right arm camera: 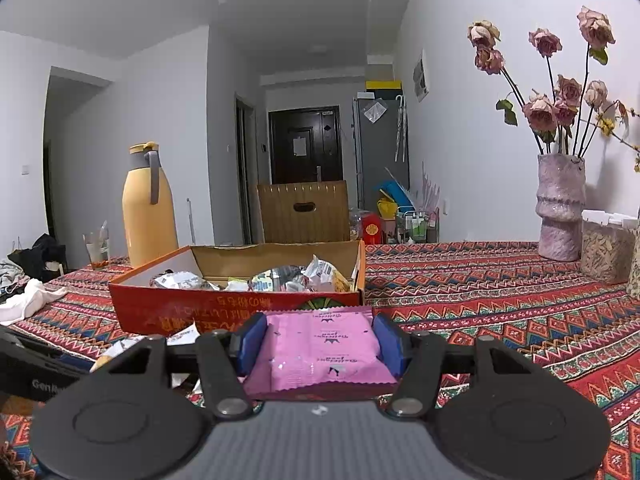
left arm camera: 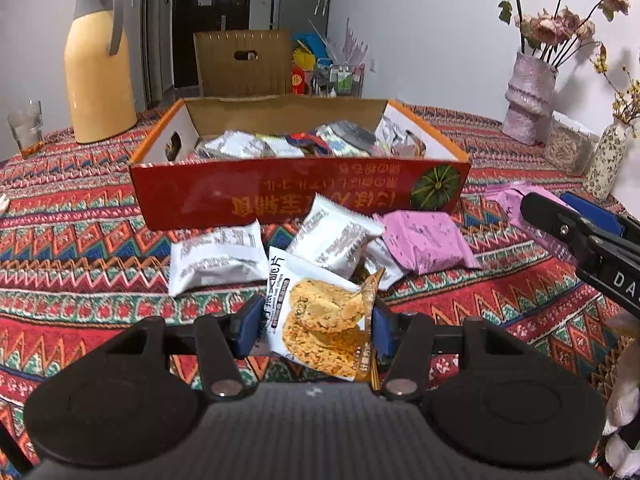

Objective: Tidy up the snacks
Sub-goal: 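Carry the pink packet and crisp packet over the open box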

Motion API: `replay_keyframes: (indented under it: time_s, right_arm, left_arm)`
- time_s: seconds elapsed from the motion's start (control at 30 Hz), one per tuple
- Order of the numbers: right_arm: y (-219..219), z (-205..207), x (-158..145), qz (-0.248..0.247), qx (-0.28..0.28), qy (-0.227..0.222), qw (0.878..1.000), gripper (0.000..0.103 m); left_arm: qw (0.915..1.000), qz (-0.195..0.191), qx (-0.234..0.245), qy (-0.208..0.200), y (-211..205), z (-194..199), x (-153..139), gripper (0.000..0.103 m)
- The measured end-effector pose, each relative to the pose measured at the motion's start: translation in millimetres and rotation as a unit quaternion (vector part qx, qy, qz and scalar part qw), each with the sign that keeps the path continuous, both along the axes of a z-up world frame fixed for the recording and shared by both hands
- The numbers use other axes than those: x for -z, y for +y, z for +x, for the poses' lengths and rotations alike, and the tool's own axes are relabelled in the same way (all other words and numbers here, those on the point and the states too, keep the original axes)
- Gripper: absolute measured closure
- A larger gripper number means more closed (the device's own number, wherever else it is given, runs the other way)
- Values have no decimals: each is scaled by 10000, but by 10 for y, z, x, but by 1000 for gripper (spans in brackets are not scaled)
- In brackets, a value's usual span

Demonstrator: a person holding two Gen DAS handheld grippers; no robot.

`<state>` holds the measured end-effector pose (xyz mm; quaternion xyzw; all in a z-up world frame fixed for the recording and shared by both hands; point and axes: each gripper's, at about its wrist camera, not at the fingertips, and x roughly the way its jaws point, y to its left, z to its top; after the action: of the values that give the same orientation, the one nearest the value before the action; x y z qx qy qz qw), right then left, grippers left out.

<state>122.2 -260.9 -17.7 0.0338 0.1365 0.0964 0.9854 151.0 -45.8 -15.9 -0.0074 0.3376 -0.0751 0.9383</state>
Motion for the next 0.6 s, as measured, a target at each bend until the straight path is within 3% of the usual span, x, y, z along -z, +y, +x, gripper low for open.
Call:
replay_keyframes:
  time_s: [0.6]
  right_arm:
    - [357,199,-491,-288,-172,-387,9987,45]
  left_arm:
    - [9970,-190,-248,-710,222,225,-544,48]
